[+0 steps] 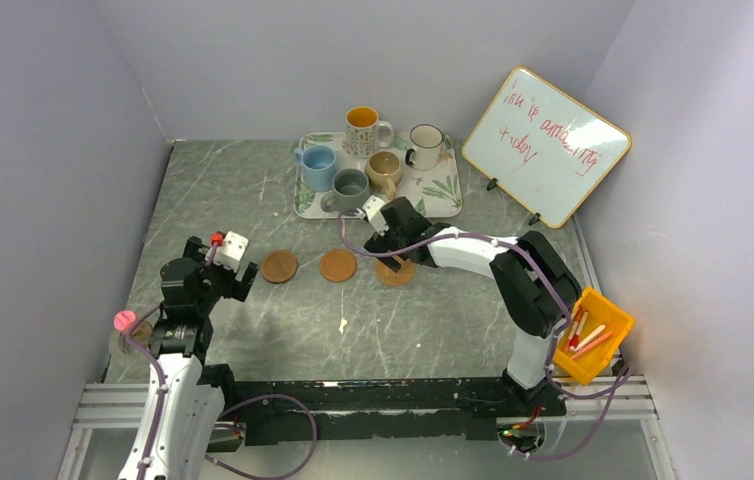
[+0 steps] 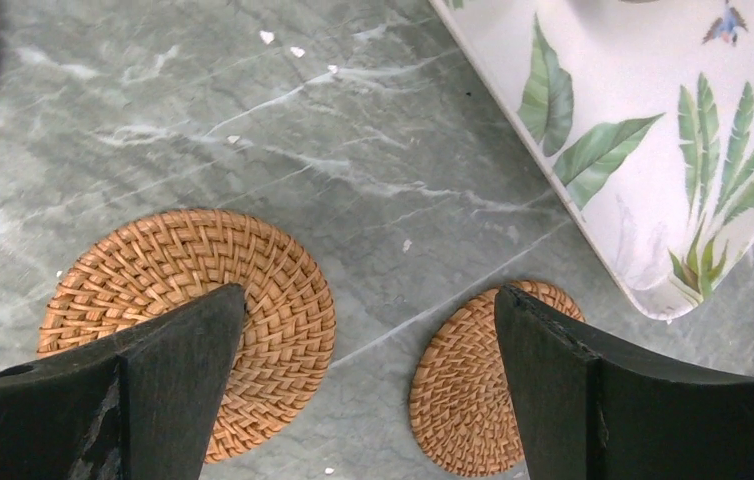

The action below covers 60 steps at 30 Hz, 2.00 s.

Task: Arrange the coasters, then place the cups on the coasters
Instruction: Move the coaster to the center of the board.

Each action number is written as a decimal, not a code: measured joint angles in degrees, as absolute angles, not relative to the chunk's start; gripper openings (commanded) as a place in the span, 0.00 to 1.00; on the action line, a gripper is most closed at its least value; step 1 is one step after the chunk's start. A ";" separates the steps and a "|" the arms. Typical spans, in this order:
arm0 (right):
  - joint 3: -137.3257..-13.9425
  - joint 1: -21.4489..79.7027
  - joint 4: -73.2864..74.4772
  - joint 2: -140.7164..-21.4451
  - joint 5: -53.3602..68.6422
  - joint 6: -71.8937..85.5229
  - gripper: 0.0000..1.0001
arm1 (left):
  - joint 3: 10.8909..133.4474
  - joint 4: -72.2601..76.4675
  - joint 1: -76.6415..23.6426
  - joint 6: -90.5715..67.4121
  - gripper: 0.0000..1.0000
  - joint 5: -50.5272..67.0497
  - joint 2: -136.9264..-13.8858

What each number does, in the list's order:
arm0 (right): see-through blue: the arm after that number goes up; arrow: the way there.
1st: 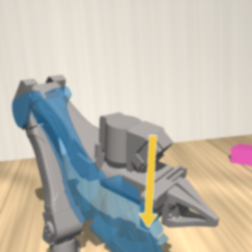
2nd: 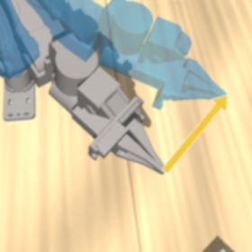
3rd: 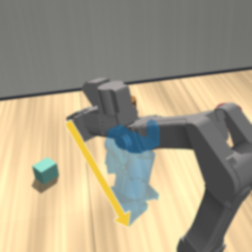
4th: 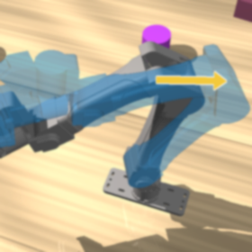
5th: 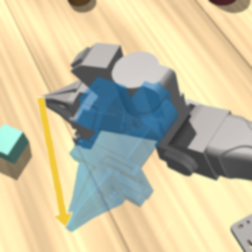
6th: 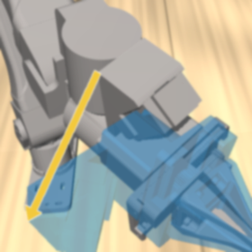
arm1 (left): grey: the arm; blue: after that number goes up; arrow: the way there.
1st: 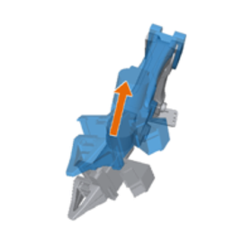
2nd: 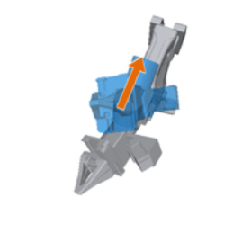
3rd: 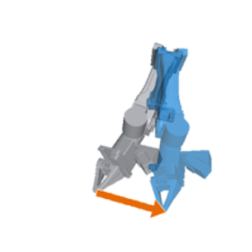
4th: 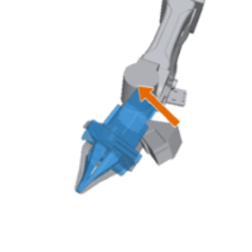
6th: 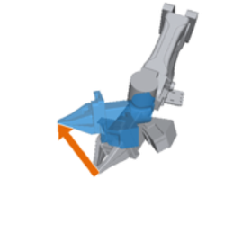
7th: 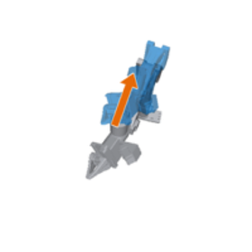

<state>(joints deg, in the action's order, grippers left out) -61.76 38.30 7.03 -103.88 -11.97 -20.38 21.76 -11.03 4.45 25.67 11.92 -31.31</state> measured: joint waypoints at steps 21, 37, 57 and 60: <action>-63.18 38.41 6.92 -105.30 -17.69 -20.56 1.00 | 21.76 -11.03 4.45 25.65 1.00 11.88 -31.33; -63.92 39.42 8.05 -105.65 -18.13 -21.69 1.00 | 21.76 -11.00 4.45 25.63 1.00 11.70 -31.40; -64.01 40.29 8.54 -105.65 -19.64 -22.52 1.00 | 21.76 -11.00 4.45 25.63 1.00 11.64 -31.70; -64.01 40.34 8.56 -105.62 -19.64 -22.52 1.00 | 21.76 -10.98 4.45 25.63 1.00 11.62 -31.70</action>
